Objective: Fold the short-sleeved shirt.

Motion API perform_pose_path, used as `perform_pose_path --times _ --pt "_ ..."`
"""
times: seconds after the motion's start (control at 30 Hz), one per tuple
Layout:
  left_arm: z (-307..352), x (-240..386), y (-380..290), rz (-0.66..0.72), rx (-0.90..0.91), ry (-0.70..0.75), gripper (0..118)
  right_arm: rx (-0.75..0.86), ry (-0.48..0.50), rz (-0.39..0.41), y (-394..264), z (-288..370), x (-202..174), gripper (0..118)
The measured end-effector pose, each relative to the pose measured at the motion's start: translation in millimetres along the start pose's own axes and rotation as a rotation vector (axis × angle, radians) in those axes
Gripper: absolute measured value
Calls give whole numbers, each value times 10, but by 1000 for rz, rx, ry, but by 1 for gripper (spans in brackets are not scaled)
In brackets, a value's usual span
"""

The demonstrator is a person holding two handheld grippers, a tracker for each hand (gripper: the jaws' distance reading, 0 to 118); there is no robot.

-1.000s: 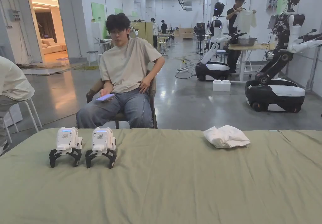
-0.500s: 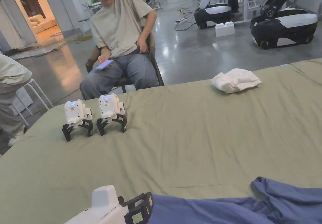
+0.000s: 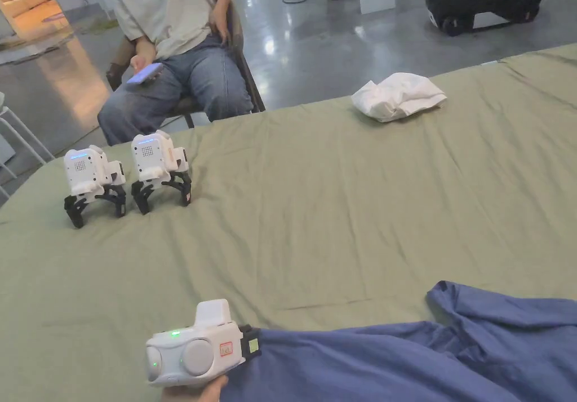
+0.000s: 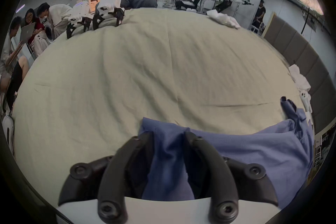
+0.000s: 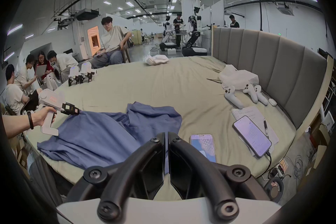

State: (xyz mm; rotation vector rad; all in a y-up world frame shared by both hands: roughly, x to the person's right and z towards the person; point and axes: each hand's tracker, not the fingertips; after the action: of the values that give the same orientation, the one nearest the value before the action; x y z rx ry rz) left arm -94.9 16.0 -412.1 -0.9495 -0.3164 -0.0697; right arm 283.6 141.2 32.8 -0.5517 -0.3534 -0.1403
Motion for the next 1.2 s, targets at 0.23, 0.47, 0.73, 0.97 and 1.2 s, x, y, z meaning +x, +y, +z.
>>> perform_pose_path --times 0.23,0.47,0.73,0.97,1.2 --pt "-37 108 -13 6 -23 5 0 -32 89 -16 256 -484 5 2" --pt "-57 201 -4 -83 -46 42 0 -223 129 -16 702 -1834 182 82" --pt "-61 188 -27 -106 -35 39 0 -522 6 -54 549 -3020 401 64" --pt "-34 198 4 -88 -47 33 0 -488 0 73 556 -2896 221 3" --pt "1078 -82 158 37 200 -112 0 -278 73 -8 941 -2118 264 0"
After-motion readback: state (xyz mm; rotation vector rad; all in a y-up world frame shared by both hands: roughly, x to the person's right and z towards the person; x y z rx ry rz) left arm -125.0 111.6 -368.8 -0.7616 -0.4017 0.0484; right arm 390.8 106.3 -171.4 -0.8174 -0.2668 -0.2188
